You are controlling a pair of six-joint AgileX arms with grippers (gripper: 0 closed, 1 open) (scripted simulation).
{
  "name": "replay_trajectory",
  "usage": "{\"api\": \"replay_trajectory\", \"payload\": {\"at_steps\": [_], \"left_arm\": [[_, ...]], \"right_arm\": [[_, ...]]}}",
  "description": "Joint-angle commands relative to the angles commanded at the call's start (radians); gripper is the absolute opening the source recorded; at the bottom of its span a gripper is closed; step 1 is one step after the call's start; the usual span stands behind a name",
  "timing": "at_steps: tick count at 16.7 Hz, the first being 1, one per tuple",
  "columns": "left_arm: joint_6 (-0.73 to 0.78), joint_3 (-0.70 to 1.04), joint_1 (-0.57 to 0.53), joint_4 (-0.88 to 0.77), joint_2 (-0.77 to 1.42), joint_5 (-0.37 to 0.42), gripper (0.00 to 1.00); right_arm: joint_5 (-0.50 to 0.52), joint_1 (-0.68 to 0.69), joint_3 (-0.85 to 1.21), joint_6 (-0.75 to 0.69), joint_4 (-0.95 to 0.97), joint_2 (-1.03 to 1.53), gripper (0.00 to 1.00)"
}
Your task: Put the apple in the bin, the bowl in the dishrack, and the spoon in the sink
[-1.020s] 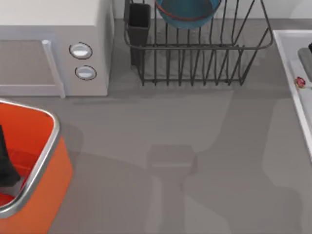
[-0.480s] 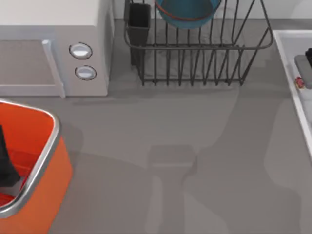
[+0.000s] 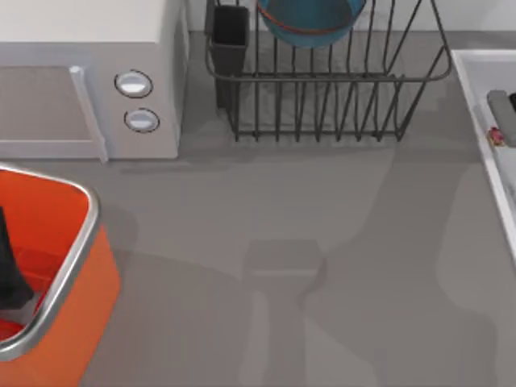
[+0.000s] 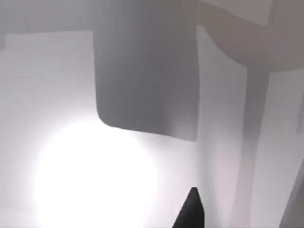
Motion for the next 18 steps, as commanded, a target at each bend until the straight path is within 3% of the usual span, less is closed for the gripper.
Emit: {"api": "replay_trajectory", "payload": {"at_steps": [3, 4, 13, 18], "left_arm": [[0.0, 0.0, 0.0, 0.0, 0.0, 0.0, 1.0], [0.0, 0.0, 0.0, 0.0, 0.0, 0.0, 1.0], [0.0, 0.0, 0.0, 0.0, 0.0, 0.0, 1.0], [0.0, 0.0, 0.0, 0.0, 0.0, 0.0, 1.0]], "right_arm": [[0.0, 0.0, 0.0, 0.0, 0.0, 0.0, 0.02], [0.0, 0.0, 0.0, 0.0, 0.0, 0.0, 0.0], [0.0, -0.004, 0.003, 0.001, -0.003, 0.001, 0.0], [-0.001, -0.004, 0.175, -0.005, -0.157, 0.025, 0.0]]}}
